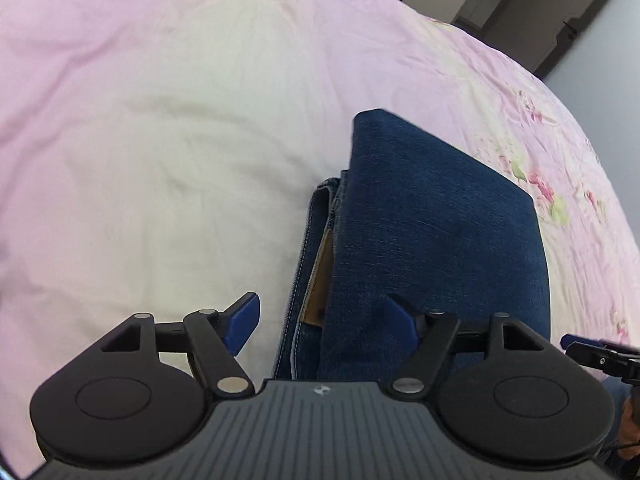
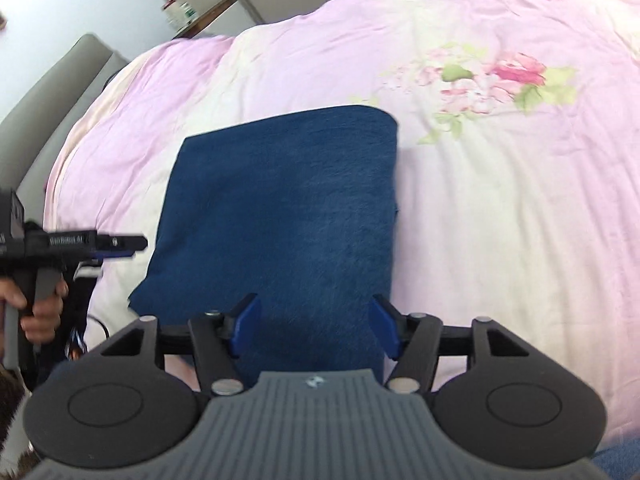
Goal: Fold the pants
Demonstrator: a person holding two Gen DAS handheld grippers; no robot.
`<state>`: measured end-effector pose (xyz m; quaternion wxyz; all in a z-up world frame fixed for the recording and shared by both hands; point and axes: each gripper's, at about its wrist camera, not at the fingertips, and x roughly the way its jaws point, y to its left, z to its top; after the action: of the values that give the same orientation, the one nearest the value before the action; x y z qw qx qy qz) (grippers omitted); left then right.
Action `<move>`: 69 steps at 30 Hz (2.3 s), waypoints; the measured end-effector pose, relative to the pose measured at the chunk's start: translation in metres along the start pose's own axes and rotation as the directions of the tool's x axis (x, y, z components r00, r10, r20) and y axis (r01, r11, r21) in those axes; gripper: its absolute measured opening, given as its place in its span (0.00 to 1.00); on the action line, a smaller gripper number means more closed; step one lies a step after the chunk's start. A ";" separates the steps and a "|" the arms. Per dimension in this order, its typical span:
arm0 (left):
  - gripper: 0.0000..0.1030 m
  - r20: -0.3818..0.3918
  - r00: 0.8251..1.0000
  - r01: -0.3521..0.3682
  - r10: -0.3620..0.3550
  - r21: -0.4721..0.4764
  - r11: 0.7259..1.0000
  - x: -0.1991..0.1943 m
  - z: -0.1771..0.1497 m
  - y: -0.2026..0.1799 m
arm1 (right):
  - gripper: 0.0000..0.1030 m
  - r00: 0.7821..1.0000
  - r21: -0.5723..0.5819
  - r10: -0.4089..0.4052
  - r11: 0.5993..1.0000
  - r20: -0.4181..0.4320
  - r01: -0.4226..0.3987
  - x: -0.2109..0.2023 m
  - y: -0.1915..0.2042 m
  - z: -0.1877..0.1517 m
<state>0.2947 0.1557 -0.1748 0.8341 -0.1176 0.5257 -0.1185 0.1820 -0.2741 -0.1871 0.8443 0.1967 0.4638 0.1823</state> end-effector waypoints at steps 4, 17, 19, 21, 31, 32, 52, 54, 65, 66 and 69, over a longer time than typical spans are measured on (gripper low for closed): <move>0.86 -0.025 0.997 0.075 -0.076 -0.052 0.996 0.023 0.007 0.016 | 0.57 0.998 0.109 0.061 0.992 0.002 -0.061 0.024 -0.023 0.012; 0.69 -0.035 0.960 0.268 -0.279 -0.190 0.945 0.058 0.007 0.038 | 0.52 0.975 0.353 0.220 0.914 -0.014 -0.201 0.092 -0.071 0.032; 0.60 -0.038 0.962 0.258 -0.270 -0.200 0.945 0.056 0.008 0.033 | 0.47 0.974 0.355 0.224 0.913 -0.020 -0.202 0.097 -0.071 0.035; 0.52 -0.025 0.971 0.229 -0.236 -0.160 0.960 0.047 0.008 0.022 | 0.42 0.975 0.345 0.220 0.918 -0.024 -0.198 0.097 -0.069 0.037; 0.27 0.054 0.982 0.187 -0.181 -0.143 0.972 0.004 0.001 0.007 | 0.17 0.974 0.173 0.225 0.959 0.018 -0.225 0.054 -0.018 0.060; 0.27 0.074 0.980 0.194 -0.185 -0.147 0.970 -0.004 0.000 0.009 | 0.16 0.974 0.145 0.226 0.963 0.022 -0.227 0.047 -0.011 0.064; 0.26 0.146 0.989 0.031 0.010 -0.276 0.961 -0.063 0.026 0.120 | 0.16 0.912 0.004 0.396 0.918 -0.111 -0.398 0.151 0.114 0.128; 0.26 0.123 0.992 0.022 0.014 -0.288 0.957 -0.051 0.022 0.129 | 0.16 0.915 0.016 0.381 0.924 -0.136 -0.382 0.170 0.112 0.125; 0.32 0.092 0.995 -0.013 0.038 -0.259 0.966 -0.028 0.014 0.135 | 0.25 0.939 -0.014 0.287 0.955 -0.190 -0.295 0.224 0.104 0.113; 0.33 0.089 0.995 -0.024 0.048 -0.260 0.965 -0.031 0.015 0.132 | 0.27 0.941 -0.014 0.282 0.957 -0.189 -0.289 0.225 0.105 0.114; 0.37 0.080 0.990 -0.097 0.117 -0.216 0.971 -0.046 0.019 0.118 | 0.36 0.951 -0.045 0.247 0.965 -0.188 -0.259 0.218 0.111 0.115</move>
<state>0.3013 0.2830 -0.1655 0.8452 -0.1827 0.5021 -0.0112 0.3759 -0.0909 -0.2298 0.7747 0.2081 0.5028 0.3220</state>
